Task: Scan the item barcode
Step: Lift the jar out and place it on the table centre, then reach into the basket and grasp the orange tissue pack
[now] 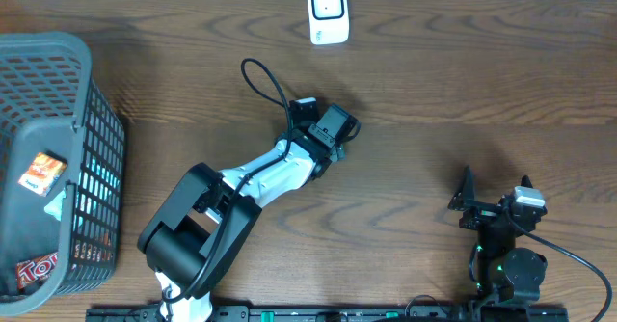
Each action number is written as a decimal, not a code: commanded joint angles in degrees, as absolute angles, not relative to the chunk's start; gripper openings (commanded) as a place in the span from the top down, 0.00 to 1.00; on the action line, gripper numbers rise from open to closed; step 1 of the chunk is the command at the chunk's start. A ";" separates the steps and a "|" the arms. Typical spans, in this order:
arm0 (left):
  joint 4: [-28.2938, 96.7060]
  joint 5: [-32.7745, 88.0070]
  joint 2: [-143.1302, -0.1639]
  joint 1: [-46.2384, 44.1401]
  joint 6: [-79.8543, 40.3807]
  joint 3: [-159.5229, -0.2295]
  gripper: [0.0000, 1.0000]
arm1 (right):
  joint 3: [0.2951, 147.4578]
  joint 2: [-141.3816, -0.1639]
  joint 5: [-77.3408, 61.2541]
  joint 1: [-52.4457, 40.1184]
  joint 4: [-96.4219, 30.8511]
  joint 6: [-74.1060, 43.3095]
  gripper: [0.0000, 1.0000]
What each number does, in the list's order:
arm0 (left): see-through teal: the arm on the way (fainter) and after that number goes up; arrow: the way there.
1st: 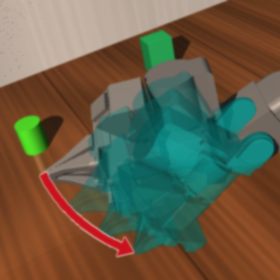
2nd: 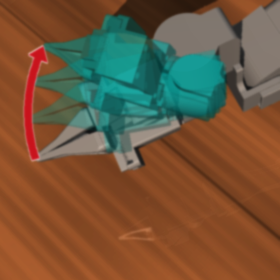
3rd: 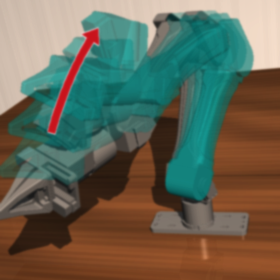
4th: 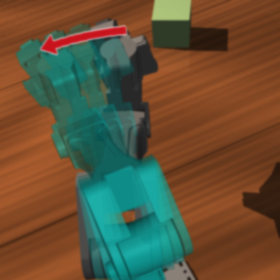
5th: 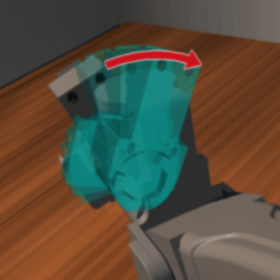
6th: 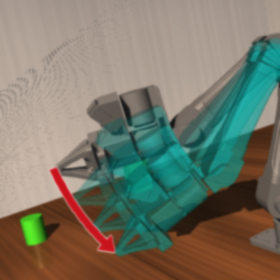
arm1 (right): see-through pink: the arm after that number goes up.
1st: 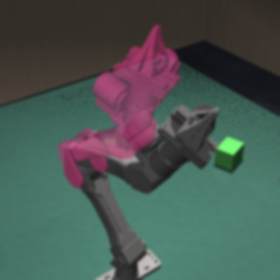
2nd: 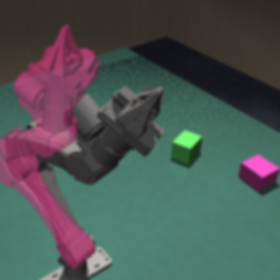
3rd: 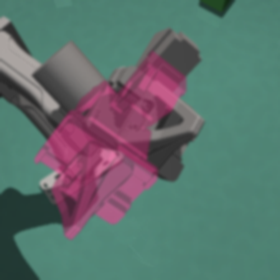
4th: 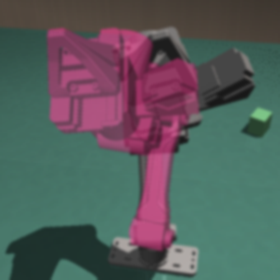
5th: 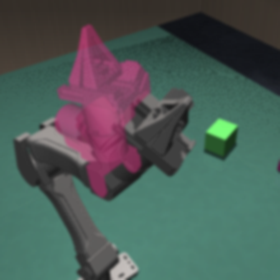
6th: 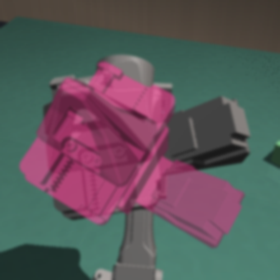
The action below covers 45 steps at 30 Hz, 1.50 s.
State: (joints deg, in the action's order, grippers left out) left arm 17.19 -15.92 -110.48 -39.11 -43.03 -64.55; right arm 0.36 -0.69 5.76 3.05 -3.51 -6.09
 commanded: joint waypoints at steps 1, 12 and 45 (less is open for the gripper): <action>21.54 -14.15 -108.51 -37.78 -37.85 -68.16 0.02 | 0.32 -0.38 5.69 3.44 -3.68 -6.79 0.01; 50.98 -14.63 -83.92 -24.12 -25.96 -98.45 0.02 | 0.32 -0.38 5.69 3.44 -3.68 -6.79 0.01; 54.22 -17.58 -100.62 38.52 -23.79 -81.28 0.02 | 0.32 -0.38 5.69 3.44 -3.68 -6.79 0.01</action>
State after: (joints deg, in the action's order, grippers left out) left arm 54.74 -18.70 -96.31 38.37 -26.39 -81.34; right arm 0.36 -0.69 5.76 3.05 -3.49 -6.09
